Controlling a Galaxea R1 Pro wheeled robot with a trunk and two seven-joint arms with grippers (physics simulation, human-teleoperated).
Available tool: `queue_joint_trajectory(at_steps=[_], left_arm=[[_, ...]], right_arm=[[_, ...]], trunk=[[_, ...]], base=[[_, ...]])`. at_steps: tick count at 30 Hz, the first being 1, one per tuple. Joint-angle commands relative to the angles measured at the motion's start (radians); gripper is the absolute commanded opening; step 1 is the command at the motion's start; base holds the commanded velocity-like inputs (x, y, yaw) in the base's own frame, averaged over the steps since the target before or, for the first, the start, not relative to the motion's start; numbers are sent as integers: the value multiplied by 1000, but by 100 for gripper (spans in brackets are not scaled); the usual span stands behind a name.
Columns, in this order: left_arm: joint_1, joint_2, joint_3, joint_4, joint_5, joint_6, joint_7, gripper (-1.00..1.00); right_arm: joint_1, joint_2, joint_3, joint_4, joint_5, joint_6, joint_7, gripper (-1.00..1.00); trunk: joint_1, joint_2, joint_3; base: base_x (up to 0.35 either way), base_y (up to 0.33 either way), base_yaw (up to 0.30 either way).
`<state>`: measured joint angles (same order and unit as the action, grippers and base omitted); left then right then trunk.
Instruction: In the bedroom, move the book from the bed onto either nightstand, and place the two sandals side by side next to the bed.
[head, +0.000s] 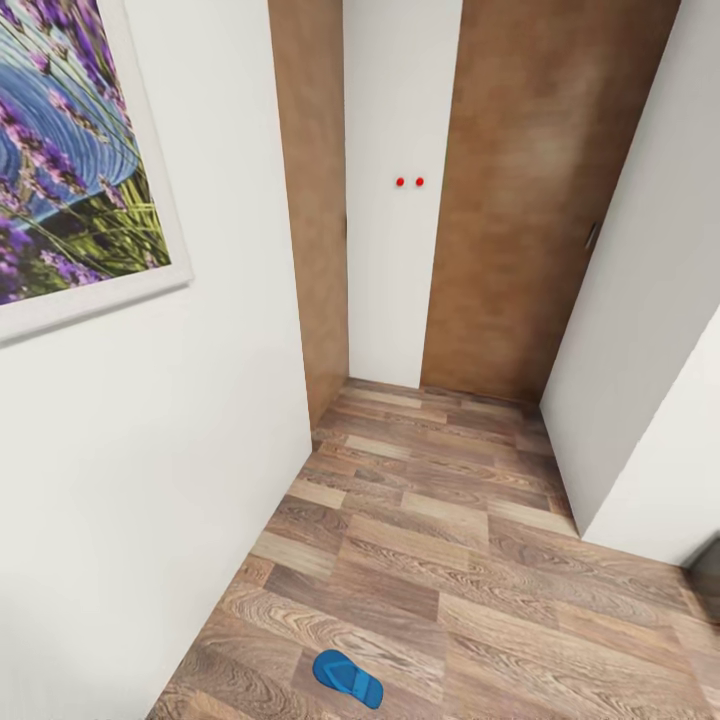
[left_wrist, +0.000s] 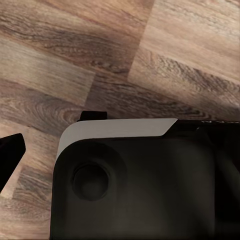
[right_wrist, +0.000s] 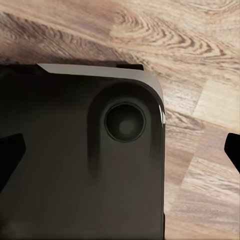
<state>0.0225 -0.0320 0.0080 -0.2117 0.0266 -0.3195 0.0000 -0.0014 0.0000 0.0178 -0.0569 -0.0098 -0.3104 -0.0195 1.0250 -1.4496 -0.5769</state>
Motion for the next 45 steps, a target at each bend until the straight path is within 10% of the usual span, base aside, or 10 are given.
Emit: queue_joint_trajectory(at_steps=[1, 20, 25, 33, 37, 41, 45], left_arm=[[0, 0, 1, -2, 3, -1, 0, 100], [0, 1, 0, -11, -2, -1, 0, 100], [-1, -2, -7, -155, -32, 10, 2, 100], [-2, -39, -26, -734, -345, 422, 0, 100], [-2, -67, -123, -903, -395, 494, 0, 100], [-3, -73, -298, -987, -466, 519, 0, 100], [-4, -73, -344, -998, -511, 523, 0, 100]], right_arm=[[0, 0, 2, 0, -1, -3, -2, 100], [0, 0, 2, 0, -1, -3, -2, 100], [0, 0, 2, 0, -1, -3, -2, 100], [0, 0, 2, 0, 0, -3, -2, 100], [0, 0, 2, 0, 0, -3, -2, 100], [0, 0, 3, 0, 2, -3, -2, 100], [0, 0, 3, 0, 2, -3, -2, 100]], trunk=[[0, 0, -2], [0, 0, -23], [0, 0, -23], [0, 0, -23], [0, 0, -23], [0, 0, -23], [0, 0, -23]], base=[[0, 0, 0], [0, 0, 0], [0, 0, 0], [0, 0, 0], [0, 0, 0], [0, 0, 0], [0, 0, 0]])
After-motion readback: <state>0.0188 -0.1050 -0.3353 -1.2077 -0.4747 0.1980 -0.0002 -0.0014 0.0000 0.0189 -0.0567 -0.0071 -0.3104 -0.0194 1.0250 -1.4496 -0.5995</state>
